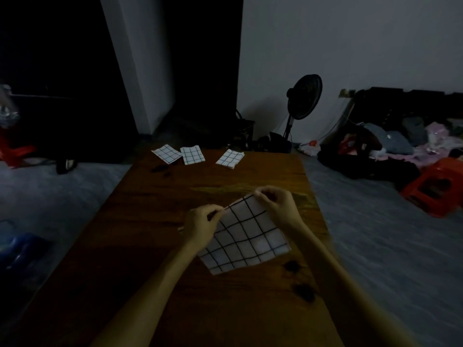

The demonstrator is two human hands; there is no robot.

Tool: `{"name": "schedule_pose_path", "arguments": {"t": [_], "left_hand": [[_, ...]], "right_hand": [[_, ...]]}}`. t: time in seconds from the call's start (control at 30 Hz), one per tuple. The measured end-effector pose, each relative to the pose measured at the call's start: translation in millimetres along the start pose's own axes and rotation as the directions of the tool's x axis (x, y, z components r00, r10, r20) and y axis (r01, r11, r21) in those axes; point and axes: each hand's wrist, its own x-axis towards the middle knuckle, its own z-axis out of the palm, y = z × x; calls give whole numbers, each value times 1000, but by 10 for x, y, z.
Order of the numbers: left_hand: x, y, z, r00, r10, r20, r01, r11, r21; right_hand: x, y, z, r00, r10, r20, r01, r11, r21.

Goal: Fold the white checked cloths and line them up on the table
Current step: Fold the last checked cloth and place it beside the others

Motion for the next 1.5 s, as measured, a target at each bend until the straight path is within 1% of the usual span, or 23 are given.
{"name": "schedule_pose_path", "arguments": {"t": [0.07,0.17,0.23,0.33,0.47,0.53,0.57,0.63,0.7,0.77,0.87,0.9,0.97,1.0,1.07,1.13,1.23,1.3,1.4,1.5], "left_hand": [[-23,-32,-10,1000,-13,-21,13,1000,-12],[-48,-37,-7,999,-49,-22,50,999,22],[-64,-66,1,996,-78,31,76,995,62],[-132,-164,0,979,-140,145,113,977,181],[-188,-242,29,957,-219,193,155,942,299],[-171,-180,70,955,-216,203,139,931,337],[-151,-116,93,961,-196,195,128,941,314],[-84,102,138,978,-124,168,90,977,196],[4,332,202,986,-53,159,38,995,92],[81,487,253,992,-8,127,3,999,37],[128,555,256,999,24,28,-23,999,-25],[129,546,242,999,44,0,-44,998,-43],[133,473,212,998,58,-39,-61,994,-92],[137,422,199,998,47,-52,-52,992,-118],[145,338,182,999,0,-46,-8,987,-161],[155,320,186,999,-38,-17,34,981,-190],[188,345,192,997,-54,-45,43,976,-215],[215,369,166,993,-79,-91,53,966,-252],[237,377,110,982,-139,-131,97,953,-287],[232,354,90,974,-188,-124,136,929,-343]], "right_hand": [[38,-11,-65,1000,-13,-8,13,1000,-10],[89,-1,-84,999,-46,-14,45,998,-34],[126,0,-94,996,-62,-70,62,998,6],[171,-15,-167,985,-82,-153,89,995,36],[194,-27,-243,975,-143,-170,137,989,-49],[191,-41,-251,977,-164,-136,147,981,-129],[182,-56,-239,982,-166,-91,149,974,-169],[151,-70,-176,987,-160,32,163,958,-238],[108,-68,-79,975,-172,140,206,936,-284],[86,-66,-11,961,-214,174,256,926,-278],[88,-42,-41,961,-232,150,265,926,-269],[90,-4,-82,965,-223,140,256,919,-301],[92,111,-184,974,-199,111,227,879,-418],[88,161,-225,980,-177,93,200,863,-463],[79,196,-256,986,-151,71,167,855,-491],[86,128,-219,983,-166,80,184,851,-492],[110,42,-169,981,-181,73,194,866,-461],[100,68,-209,986,-159,43,162,892,-422],[42,137,-299,996,-84,-18,74,945,-319],[-3,162,-320,996,-65,-63,51,978,-201]]}}
